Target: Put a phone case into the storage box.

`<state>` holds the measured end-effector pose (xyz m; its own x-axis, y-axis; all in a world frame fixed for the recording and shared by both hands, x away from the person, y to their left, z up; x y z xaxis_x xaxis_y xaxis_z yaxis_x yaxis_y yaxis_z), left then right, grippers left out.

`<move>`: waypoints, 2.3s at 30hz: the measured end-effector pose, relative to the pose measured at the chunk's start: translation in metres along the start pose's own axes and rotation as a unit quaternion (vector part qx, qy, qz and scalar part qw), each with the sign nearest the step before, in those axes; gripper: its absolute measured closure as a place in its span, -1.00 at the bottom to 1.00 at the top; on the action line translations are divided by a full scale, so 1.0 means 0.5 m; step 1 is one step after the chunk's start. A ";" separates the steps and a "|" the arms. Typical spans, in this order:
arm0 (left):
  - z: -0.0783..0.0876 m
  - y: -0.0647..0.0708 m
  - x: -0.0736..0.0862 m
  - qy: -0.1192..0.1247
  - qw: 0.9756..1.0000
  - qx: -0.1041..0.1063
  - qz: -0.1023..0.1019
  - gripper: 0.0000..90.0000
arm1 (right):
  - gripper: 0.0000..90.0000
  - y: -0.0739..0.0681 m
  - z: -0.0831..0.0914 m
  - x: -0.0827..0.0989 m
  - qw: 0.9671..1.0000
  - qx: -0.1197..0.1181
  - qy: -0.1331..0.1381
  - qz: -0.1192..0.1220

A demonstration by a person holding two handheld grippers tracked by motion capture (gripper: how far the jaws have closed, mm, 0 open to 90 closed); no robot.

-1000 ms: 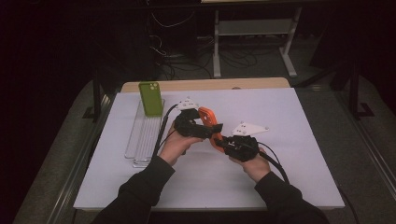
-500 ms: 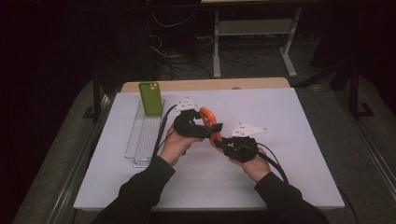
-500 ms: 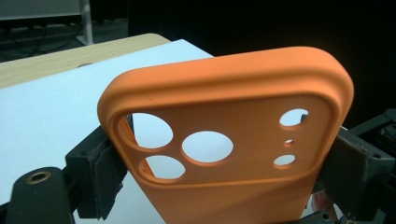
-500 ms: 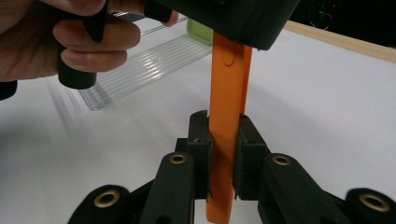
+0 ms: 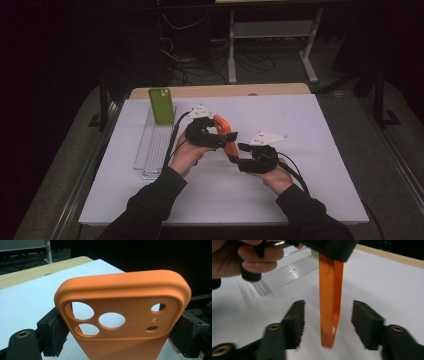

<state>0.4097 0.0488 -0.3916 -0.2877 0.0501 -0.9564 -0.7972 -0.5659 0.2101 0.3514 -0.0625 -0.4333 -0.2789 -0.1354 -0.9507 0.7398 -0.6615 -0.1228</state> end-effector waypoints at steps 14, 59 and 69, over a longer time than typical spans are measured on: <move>0.031 -0.044 -0.046 -0.010 0.999 -0.029 -0.022 -0.70 | -0.76 0.062 0.074 0.041 0.999 0.037 -0.023 0.013; 0.210 -0.314 -0.153 -0.037 0.964 -0.258 -0.056 -0.70 | -0.99 0.085 0.145 0.131 0.997 0.050 -0.054 0.030; 0.211 -0.366 -0.113 -0.056 0.944 -0.324 -0.037 -0.70 | -0.99 0.084 0.146 0.130 0.997 0.050 -0.053 0.025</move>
<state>0.5159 0.2361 -0.3548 -0.3263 0.1750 -0.9289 -0.3354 -0.9402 -0.0594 0.3196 -0.1530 -0.4794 -0.3108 -0.2440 -0.9186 0.6913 -0.7213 -0.0423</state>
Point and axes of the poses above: each handheld gripper's, and its own axes: z roughly backward along the jaws, x roughly out of its underside, y roughly to its right, the point moved 7 cm from there along -z, roughly forward along the jaws, and after that the axes turned 13 degrees about y, right-handed, at the moved point
